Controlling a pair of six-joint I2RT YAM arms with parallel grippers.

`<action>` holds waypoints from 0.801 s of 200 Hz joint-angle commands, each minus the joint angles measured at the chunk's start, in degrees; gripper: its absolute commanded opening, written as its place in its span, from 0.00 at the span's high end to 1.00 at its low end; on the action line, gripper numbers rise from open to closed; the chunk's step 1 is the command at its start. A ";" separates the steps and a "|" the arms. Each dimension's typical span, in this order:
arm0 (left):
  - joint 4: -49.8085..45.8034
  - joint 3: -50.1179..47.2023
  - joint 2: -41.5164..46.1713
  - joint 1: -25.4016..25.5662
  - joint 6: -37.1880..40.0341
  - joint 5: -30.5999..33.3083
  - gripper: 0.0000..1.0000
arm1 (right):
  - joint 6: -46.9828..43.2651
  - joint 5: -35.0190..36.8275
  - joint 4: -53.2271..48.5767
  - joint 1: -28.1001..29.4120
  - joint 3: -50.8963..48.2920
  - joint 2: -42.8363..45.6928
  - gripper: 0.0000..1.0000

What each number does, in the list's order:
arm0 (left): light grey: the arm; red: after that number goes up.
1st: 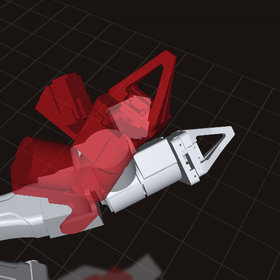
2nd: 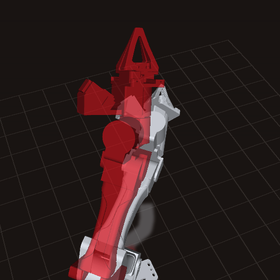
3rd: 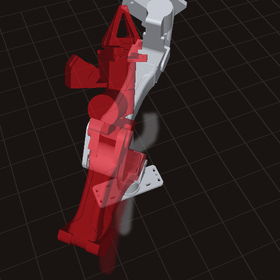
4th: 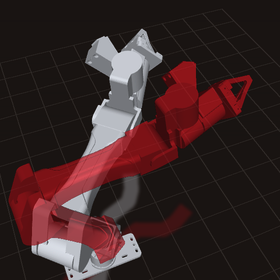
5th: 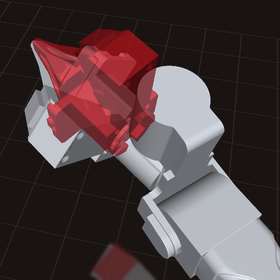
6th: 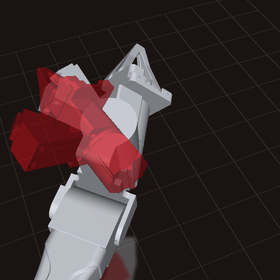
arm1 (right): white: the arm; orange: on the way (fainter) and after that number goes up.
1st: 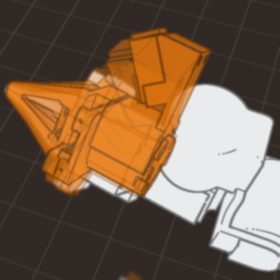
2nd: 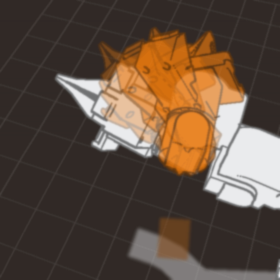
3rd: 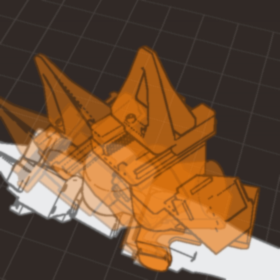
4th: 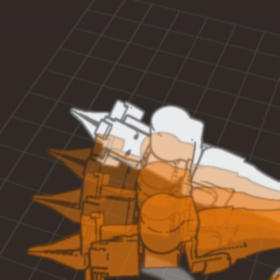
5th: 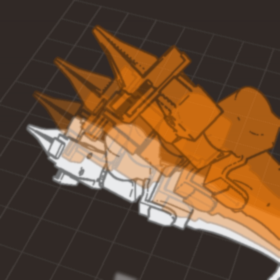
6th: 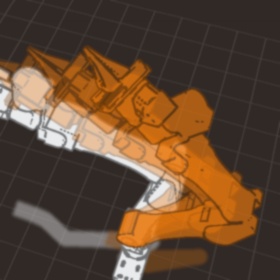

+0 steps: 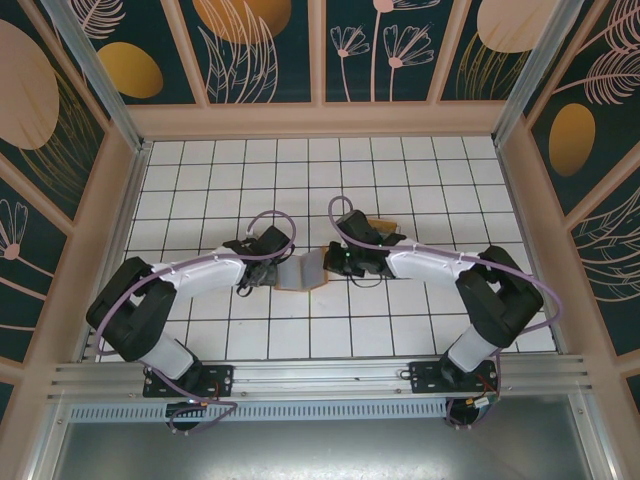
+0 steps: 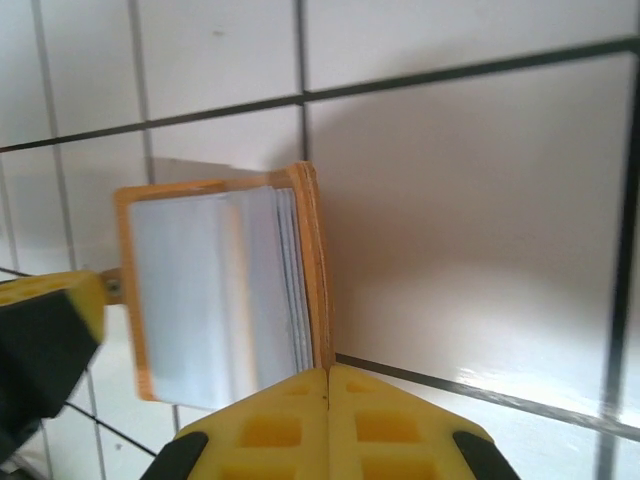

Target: Take the credit cards out of the card holder

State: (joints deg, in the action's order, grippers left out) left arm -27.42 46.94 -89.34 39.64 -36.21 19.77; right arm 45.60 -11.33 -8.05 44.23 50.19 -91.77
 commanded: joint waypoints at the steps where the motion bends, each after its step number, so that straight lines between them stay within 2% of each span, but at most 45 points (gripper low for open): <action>1: -2.79 1.46 1.35 -0.36 0.43 0.73 0.80 | 1.73 0.40 3.08 -0.02 -2.14 1.18 1.00; 17: -3.79 2.21 2.10 -0.39 0.13 0.16 0.76 | 2.20 0.08 4.14 0.04 -2.81 1.22 1.00; 31: -4.97 3.21 3.44 -0.37 -0.16 -0.37 0.57 | 2.46 0.47 4.46 0.16 -3.01 1.84 1.00; 40: -5.39 3.66 4.59 -0.36 -0.21 -0.79 0.53 | 2.45 0.61 4.54 0.17 -2.96 2.18 1.00; 48: -5.85 4.34 5.64 -0.43 -0.35 -1.29 0.43 | 2.33 0.40 4.53 0.16 -2.75 2.44 1.00; 53: -5.95 4.70 6.31 -0.37 -0.48 -1.62 0.41 | 2.37 0.28 4.40 0.16 -2.54 2.47 1.00; 68: -6.11 5.72 7.86 -0.38 -0.92 -2.67 0.41 | 2.25 0.17 3.91 0.24 -1.75 2.80 1.00; 98: -1.30 4.96 10.13 -0.41 -1.64 -9.37 0.57 | 2.56 -0.09 3.47 1.10 -0.07 4.01 1.00; 120: 0.60 3.89 9.68 -0.38 -2.46 -10.56 0.64 | 2.83 -1.29 4.60 2.11 1.45 4.18 1.00; 145: 1.24 3.54 8.75 -0.35 -3.07 -10.81 0.65 | 3.46 -4.78 7.69 3.17 3.59 2.53 1.00; 160: 1.96 3.16 8.68 -0.42 -3.38 -11.51 0.61 | 2.98 -4.85 7.18 3.67 5.36 0.94 1.00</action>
State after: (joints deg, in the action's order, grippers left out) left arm -27.09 51.05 -79.99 39.64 -38.33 10.15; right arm 48.16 -13.89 -3.33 46.96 51.72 -89.58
